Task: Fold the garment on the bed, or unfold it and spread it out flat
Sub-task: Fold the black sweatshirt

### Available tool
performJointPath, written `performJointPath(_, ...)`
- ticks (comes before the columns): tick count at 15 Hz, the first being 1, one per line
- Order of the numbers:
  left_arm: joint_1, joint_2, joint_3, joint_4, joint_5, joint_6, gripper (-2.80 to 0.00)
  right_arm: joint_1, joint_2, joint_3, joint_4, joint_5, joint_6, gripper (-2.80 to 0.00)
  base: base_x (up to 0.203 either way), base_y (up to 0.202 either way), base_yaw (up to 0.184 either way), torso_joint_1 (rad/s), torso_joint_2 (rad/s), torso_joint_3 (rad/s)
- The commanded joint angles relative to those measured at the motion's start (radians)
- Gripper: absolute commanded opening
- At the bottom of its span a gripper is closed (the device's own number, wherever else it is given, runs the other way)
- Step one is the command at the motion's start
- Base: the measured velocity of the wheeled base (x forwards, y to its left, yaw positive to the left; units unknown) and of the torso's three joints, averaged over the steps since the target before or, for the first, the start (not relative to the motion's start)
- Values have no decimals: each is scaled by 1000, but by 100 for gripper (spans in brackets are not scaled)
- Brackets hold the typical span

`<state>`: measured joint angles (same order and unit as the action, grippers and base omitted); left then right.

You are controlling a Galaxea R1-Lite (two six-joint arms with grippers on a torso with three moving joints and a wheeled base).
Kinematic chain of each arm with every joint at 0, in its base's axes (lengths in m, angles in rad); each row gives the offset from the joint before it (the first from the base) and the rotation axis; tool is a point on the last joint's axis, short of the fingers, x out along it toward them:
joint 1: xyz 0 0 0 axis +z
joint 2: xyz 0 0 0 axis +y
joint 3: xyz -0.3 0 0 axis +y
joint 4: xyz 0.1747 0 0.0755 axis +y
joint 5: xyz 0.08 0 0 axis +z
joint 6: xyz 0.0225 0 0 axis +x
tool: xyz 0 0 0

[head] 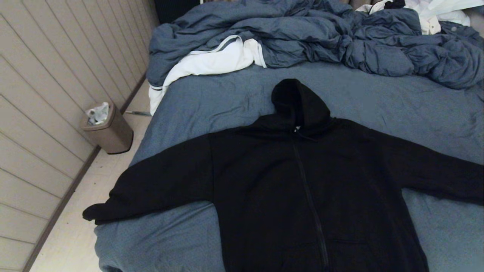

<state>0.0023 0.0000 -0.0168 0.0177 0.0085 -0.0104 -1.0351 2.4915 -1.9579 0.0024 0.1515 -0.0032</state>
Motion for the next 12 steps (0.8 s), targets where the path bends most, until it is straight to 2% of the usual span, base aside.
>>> performJointPath(1, 1, 0, 0, -1, 1, 0, -280, 3, 11, 1, 0, 2, -1, -280, 0, 0, 0, 0, 0, 0)
performJointPath(12, 1, 0, 0, 1, 1, 0, -280, 20, 9, 1, -13, 10, 14, -280, 0, 0, 0, 0, 0, 0)
